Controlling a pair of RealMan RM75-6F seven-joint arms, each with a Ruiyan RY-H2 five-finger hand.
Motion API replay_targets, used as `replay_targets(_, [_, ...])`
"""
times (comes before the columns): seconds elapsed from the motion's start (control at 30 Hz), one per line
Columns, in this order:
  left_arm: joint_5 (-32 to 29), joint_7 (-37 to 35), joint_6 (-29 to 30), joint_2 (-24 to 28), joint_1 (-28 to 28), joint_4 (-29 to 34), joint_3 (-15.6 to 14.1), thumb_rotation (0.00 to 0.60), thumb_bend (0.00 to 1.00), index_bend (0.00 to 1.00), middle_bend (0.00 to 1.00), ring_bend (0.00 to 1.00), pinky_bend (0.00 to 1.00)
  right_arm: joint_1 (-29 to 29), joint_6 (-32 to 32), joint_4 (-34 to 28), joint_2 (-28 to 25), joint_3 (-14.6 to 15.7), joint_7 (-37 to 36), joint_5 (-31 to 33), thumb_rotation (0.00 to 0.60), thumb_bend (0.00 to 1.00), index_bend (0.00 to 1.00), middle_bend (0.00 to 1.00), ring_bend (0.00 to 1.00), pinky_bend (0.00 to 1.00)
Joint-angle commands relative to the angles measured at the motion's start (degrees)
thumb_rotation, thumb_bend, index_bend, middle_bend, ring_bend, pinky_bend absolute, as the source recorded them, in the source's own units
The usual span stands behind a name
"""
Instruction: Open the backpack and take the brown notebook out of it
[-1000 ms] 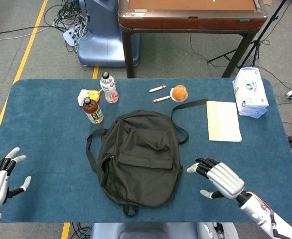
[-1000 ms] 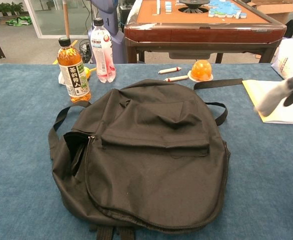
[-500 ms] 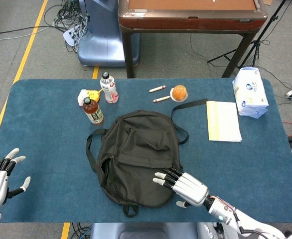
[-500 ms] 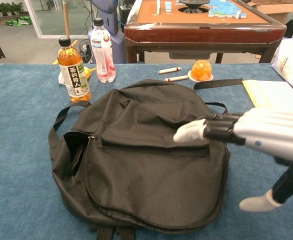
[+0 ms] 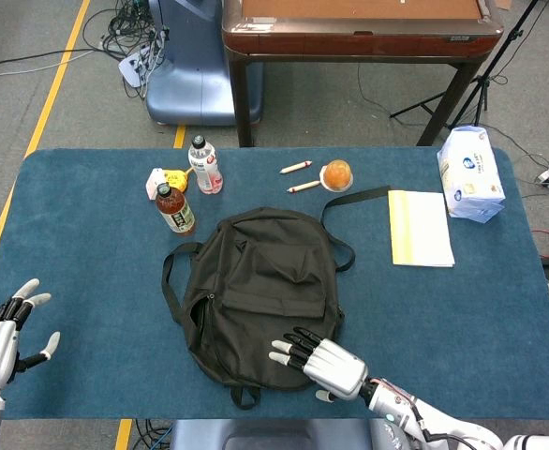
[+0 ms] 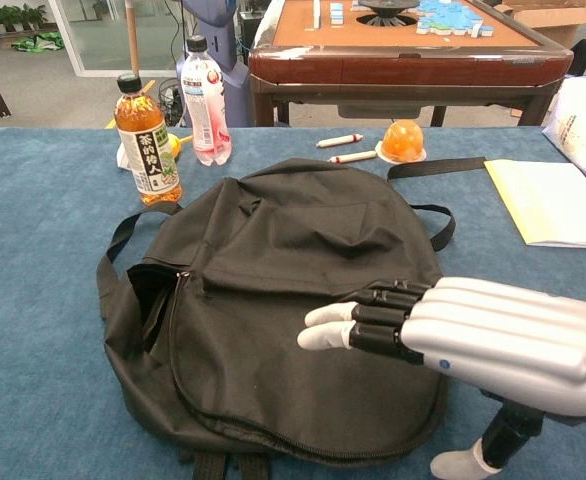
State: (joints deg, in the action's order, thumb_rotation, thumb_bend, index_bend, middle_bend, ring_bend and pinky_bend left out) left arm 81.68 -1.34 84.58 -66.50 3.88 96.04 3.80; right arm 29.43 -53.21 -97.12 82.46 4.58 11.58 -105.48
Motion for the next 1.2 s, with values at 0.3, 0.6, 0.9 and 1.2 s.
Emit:
replay_targets(0.3, [0.11, -1.93, -0.14, 0.31, -0.16, -0.56, -0.16, 0.600, 0.28, 0.26, 0.12, 0.14, 0.17, 0.17, -2.12, 6.52, 7.29, 0.33, 3.68, 0.38, 0.600, 0.00, 0.00, 0.00, 0.00, 0.03])
replay_targets(0.6, [0.16, -3.30, -0.14, 0.46, -0.30, -1.31, -0.20, 0.600, 0.29, 0.27, 0.12, 0.14, 0.17, 0.87, -3.17, 10.59, 11.75, -0.05, 2.77, 1.65, 0.600, 0.00, 0.00, 0.00, 0.00, 0.03])
replay_targets(0.9, [0.47, -4.43, 0.15, 0.64, -0.47, -2.04, -0.21, 0.600, 0.28, 0.27, 0.12, 0.14, 0.17, 2.47, -3.69, 11.20, 13.32, -2.94, 1.43, 4.71, 0.600, 0.08, 0.00, 0.02, 0.00, 0.03])
replay_targets(1.2, [0.56, -4.70, 0.03, 0.58, -0.49, -2.32, -0.31, 0.600, 0.28, 0.27, 0.12, 0.14, 0.17, 4.07, -1.92, 10.49, 13.12, -5.51, 0.81, 9.73, 0.600, 0.19, 0.08, 0.13, 0.00, 0.03])
